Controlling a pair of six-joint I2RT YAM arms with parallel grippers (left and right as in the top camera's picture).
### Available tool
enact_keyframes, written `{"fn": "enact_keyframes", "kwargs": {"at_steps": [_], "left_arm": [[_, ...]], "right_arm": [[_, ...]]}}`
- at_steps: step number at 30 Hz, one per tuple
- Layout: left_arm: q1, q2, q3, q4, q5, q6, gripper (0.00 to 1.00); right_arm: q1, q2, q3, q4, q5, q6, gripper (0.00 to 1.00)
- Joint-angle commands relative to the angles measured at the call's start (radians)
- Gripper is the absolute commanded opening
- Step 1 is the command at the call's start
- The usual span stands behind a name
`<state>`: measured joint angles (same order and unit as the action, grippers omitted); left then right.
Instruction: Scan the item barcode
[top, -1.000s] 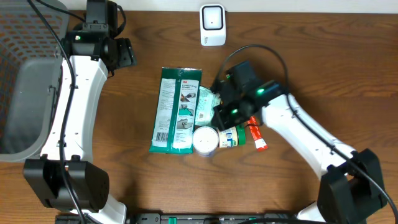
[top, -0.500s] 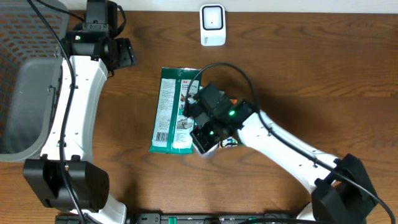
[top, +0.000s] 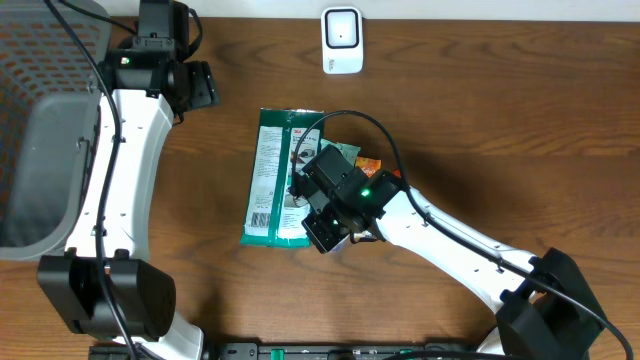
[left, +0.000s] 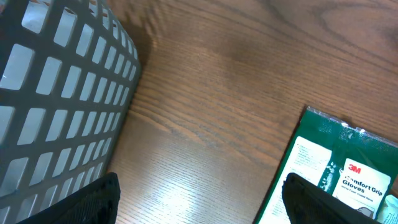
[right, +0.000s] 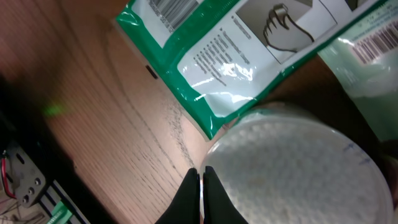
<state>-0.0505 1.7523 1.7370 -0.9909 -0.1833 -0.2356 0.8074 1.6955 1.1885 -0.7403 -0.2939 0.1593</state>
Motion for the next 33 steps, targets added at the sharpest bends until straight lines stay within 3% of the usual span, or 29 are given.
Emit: {"fn": "enact_keyframes", "kwargs": {"at_steps": [1, 22, 33], "left_arm": [[0.000, 0.005, 0.002, -0.003, -0.009, 0.005, 0.83], [0.000, 0.005, 0.002, -0.003, -0.009, 0.005, 0.83], [0.000, 0.005, 0.002, -0.003, -0.009, 0.005, 0.83]], "right_arm": [[-0.021, 0.001, -0.005, -0.019, 0.011, 0.027, 0.01], [0.119, 0.021, -0.098, -0.059, 0.056, 0.027, 0.01], [0.127, 0.003, -0.011, -0.053, -0.033, 0.011, 0.10]]}}
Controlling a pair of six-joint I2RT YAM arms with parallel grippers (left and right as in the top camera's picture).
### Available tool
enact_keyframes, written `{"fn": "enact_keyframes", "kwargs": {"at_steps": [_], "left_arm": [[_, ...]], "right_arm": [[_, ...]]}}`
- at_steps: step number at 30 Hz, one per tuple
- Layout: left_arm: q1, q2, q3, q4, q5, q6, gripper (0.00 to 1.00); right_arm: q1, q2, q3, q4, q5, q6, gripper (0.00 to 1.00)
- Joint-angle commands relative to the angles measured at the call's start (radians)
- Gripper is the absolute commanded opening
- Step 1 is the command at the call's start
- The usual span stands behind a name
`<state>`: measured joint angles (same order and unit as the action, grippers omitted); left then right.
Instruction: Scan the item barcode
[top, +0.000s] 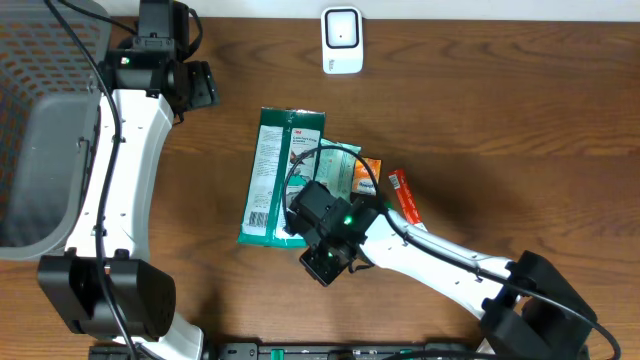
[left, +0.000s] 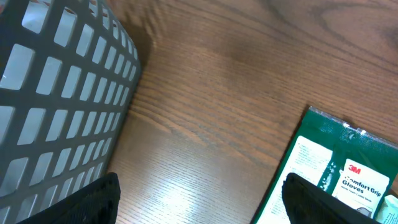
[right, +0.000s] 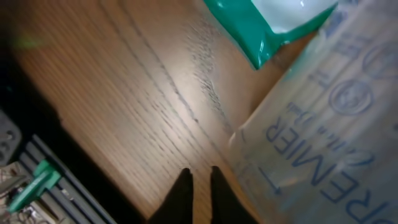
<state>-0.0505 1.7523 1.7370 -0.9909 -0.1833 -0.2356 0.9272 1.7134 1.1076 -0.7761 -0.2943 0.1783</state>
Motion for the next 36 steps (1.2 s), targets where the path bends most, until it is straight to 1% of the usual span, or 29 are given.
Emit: {"fn": "enact_keyframes", "kwargs": {"at_steps": [1, 3, 6, 7, 11, 12, 16, 18, 20, 22, 24, 25, 26, 27, 28, 30, 33, 36], "left_arm": [[0.000, 0.005, 0.002, -0.003, -0.009, 0.005, 0.83], [0.000, 0.005, 0.002, -0.003, -0.009, 0.005, 0.83], [0.000, 0.005, 0.002, -0.003, -0.009, 0.005, 0.83], [0.000, 0.005, 0.002, -0.003, -0.009, 0.005, 0.83], [0.000, 0.005, 0.002, -0.003, -0.009, 0.005, 0.83], [0.000, 0.005, 0.002, -0.003, -0.009, 0.005, 0.83], [0.000, 0.005, 0.002, -0.003, -0.009, 0.005, 0.83], [0.000, 0.005, 0.002, -0.003, -0.009, 0.005, 0.83], [0.000, 0.005, 0.002, -0.003, -0.009, 0.005, 0.83], [0.000, 0.005, 0.002, -0.003, -0.009, 0.005, 0.83], [0.000, 0.005, 0.002, -0.003, -0.009, 0.005, 0.83], [0.000, 0.005, 0.002, -0.003, -0.009, 0.005, 0.83], [0.000, 0.005, 0.002, -0.003, -0.009, 0.005, 0.83], [0.000, 0.005, 0.002, -0.003, -0.009, 0.005, 0.83], [0.000, 0.005, 0.002, -0.003, -0.009, 0.005, 0.83], [0.000, 0.005, 0.002, -0.003, -0.009, 0.005, 0.83], [0.000, 0.005, 0.002, -0.003, -0.009, 0.005, 0.83], [0.000, 0.005, 0.002, -0.003, -0.009, 0.005, 0.83]], "right_arm": [[0.005, -0.021, 0.095, -0.037, -0.032, -0.009, 0.12], [0.000, -0.033, 0.151, -0.088, -0.030, -0.020, 0.23], [-0.014, -0.050, 0.239, -0.167, -0.002, -0.023, 0.26], [-0.019, -0.055, 0.264, -0.188, 0.008, -0.023, 0.29], [-0.056, -0.061, 0.341, -0.237, 0.024, -0.023, 0.33], [-0.071, -0.061, 0.348, -0.238, 0.024, -0.023, 0.32], [-0.116, -0.058, 0.343, -0.246, 0.025, -0.023, 0.20], [-0.133, -0.058, 0.334, -0.244, 0.026, -0.023, 0.18], [-0.146, -0.058, 0.328, -0.241, 0.037, -0.018, 0.13], [-0.162, -0.058, 0.324, -0.234, 0.049, 0.003, 0.13], [-0.180, -0.058, 0.324, -0.229, 0.051, 0.009, 0.18], [-0.191, -0.058, 0.324, -0.227, 0.051, 0.009, 0.23], [-0.204, -0.058, 0.324, -0.223, 0.051, 0.009, 0.33], [-0.217, -0.058, 0.324, -0.220, 0.051, 0.009, 0.40], [-0.231, -0.058, 0.324, -0.218, 0.051, 0.009, 0.45], [-0.259, -0.058, 0.324, -0.216, 0.051, 0.008, 0.48], [-0.315, -0.065, 0.333, -0.234, 0.052, 0.008, 0.46], [-0.389, -0.094, 0.338, -0.271, 0.058, 0.008, 0.49]]}}
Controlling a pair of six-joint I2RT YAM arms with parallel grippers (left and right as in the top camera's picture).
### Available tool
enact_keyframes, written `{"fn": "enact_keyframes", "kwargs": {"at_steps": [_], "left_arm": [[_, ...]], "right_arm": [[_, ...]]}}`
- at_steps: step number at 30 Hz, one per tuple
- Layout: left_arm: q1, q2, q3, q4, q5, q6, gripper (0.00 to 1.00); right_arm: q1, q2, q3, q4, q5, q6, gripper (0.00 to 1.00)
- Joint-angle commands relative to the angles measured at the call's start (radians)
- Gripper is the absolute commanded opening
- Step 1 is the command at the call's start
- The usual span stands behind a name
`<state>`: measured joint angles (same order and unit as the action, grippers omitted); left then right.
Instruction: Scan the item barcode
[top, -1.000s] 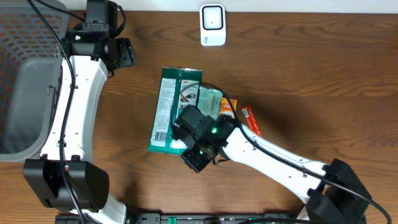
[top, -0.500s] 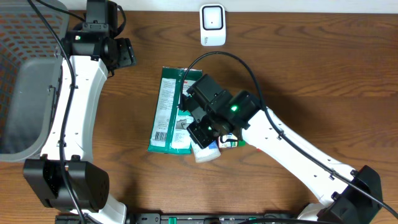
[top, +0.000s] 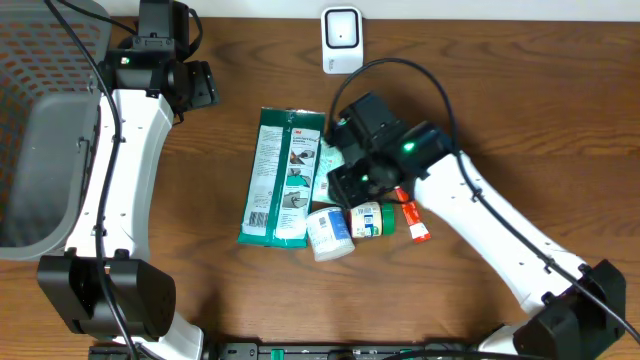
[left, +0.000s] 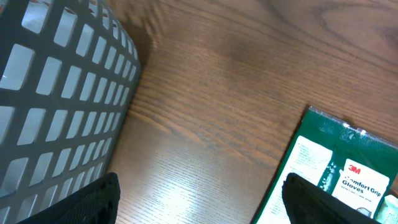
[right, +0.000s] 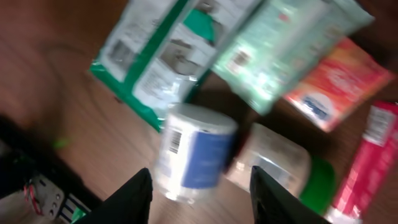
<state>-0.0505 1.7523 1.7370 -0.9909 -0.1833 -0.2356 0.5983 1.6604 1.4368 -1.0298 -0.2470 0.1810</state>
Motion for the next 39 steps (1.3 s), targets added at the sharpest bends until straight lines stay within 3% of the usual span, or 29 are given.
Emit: {"fn": "enact_keyframes", "kwargs": {"at_steps": [1, 4, 5, 6, 7, 11, 12, 15, 18, 20, 26, 31, 39], "left_arm": [[0.000, 0.005, 0.002, -0.003, -0.009, 0.005, 0.83], [0.000, 0.005, 0.002, -0.003, -0.009, 0.005, 0.83], [0.000, 0.005, 0.002, -0.003, -0.009, 0.005, 0.83], [0.000, 0.005, 0.002, -0.003, -0.009, 0.005, 0.83], [0.000, 0.005, 0.002, -0.003, -0.009, 0.005, 0.83], [0.000, 0.005, 0.002, -0.003, -0.009, 0.005, 0.83], [0.000, 0.005, 0.002, -0.003, -0.009, 0.005, 0.83], [0.000, 0.005, 0.002, -0.003, -0.009, 0.005, 0.83], [0.000, 0.005, 0.002, -0.003, -0.009, 0.005, 0.83], [0.000, 0.005, 0.002, -0.003, -0.009, 0.005, 0.83], [0.000, 0.005, 0.002, -0.003, -0.009, 0.005, 0.83], [0.000, 0.005, 0.002, -0.003, -0.009, 0.005, 0.83], [0.000, 0.005, 0.002, -0.003, -0.009, 0.005, 0.83]], "right_arm": [[-0.089, -0.055, 0.009, -0.038, 0.015, 0.005, 0.51], [-0.188, -0.088, 0.008, -0.143, 0.088, 0.004, 0.61], [-0.220, -0.093, 0.008, -0.180, 0.124, 0.004, 0.70], [-0.256, -0.095, 0.007, -0.220, 0.157, 0.005, 0.91], [-0.284, -0.095, 0.004, -0.247, 0.172, 0.005, 0.99], [-0.365, -0.095, -0.076, -0.251, 0.172, 0.004, 0.99], [-0.377, -0.094, -0.108, -0.230, 0.172, 0.005, 0.99], [-0.410, -0.094, -0.216, -0.136, 0.171, 0.033, 0.77], [-0.436, -0.094, -0.332, -0.008, 0.164, 0.075, 0.46], [-0.438, -0.094, -0.408, 0.090, 0.132, 0.076, 0.38], [-0.426, -0.094, -0.549, 0.267, 0.046, 0.072, 0.36], [-0.426, -0.094, -0.632, 0.379, 0.038, 0.046, 0.49], [-0.426, -0.089, -0.761, 0.574, 0.024, 0.047, 0.50]]}}
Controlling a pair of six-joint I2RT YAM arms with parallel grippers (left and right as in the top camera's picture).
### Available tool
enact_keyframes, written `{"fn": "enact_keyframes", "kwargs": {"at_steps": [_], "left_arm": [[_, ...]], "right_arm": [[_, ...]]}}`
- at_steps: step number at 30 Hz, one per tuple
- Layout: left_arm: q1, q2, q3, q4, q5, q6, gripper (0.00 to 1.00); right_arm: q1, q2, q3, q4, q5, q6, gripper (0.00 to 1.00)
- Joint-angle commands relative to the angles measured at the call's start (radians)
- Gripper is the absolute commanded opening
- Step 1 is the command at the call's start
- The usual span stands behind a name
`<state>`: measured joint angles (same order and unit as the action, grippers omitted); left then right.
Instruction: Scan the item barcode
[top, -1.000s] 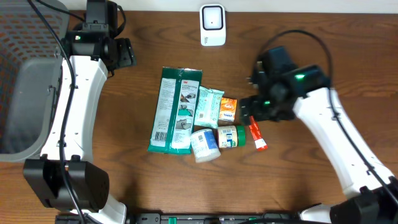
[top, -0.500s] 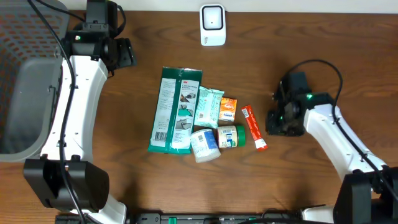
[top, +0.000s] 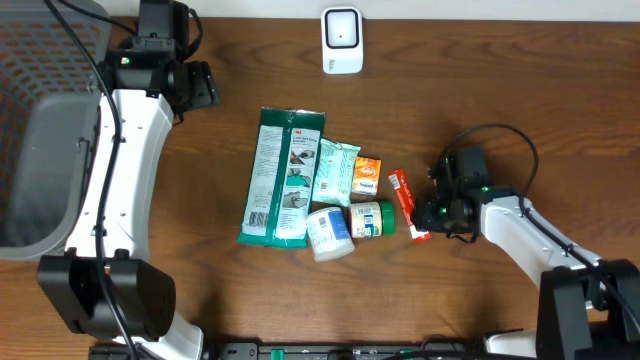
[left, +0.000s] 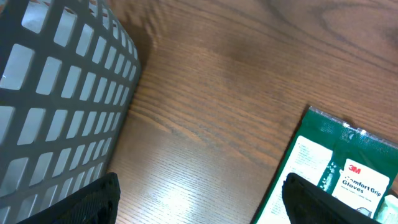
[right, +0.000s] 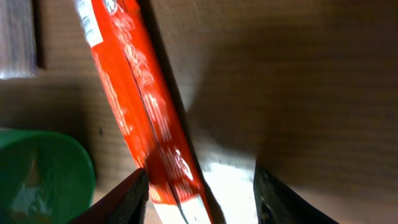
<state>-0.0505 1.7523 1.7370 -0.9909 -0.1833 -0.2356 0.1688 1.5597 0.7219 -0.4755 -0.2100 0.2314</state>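
A red stick packet (top: 404, 203) lies at the right end of a cluster of items. My right gripper (top: 428, 214) is low beside it and open. In the right wrist view the red packet (right: 142, 112) runs down between the fingers (right: 132, 200), nearer the left one, and the right gripper (right: 202, 202) touches nothing I can make out. The white scanner (top: 341, 40) stands at the table's back edge. My left gripper (top: 198, 85) hangs open at the back left; in its wrist view the left gripper (left: 199, 205) holds nothing.
The cluster holds a green 3M gloves pack (top: 283, 175), a pale green packet (top: 335, 172), an orange packet (top: 367, 175), a white and blue tub (top: 328, 232) and a green-lidded jar (top: 370, 220). A grey mesh basket (top: 45, 120) fills the left side.
My right gripper was raised and open over the middle of the cluster; now it is low at the right end, open around the red stick packet. The left arm has not moved.
My right gripper was shut, low at the front edge of the green pack beside the white tub. Then it stood slightly parted further front-left. Then it was open above the cluster, and now it is down at the red packet. The left arm stayed put.
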Motion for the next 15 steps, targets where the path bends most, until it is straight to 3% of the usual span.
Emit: {"fn": "enact_keyframes", "kwargs": {"at_steps": [1, 8, 15], "left_arm": [[0.000, 0.005, 0.002, -0.003, -0.009, 0.005, 0.83], [0.000, 0.005, 0.002, -0.003, -0.009, 0.005, 0.83], [0.000, 0.005, 0.002, -0.003, -0.009, 0.005, 0.83]], "right_arm": [[0.003, 0.011, -0.060, 0.037, -0.013, -0.004, 0.50], [0.036, 0.011, -0.147, 0.117, -0.012, 0.000, 0.42], [0.142, 0.011, -0.151, 0.117, 0.095, 0.008, 0.51]]}}
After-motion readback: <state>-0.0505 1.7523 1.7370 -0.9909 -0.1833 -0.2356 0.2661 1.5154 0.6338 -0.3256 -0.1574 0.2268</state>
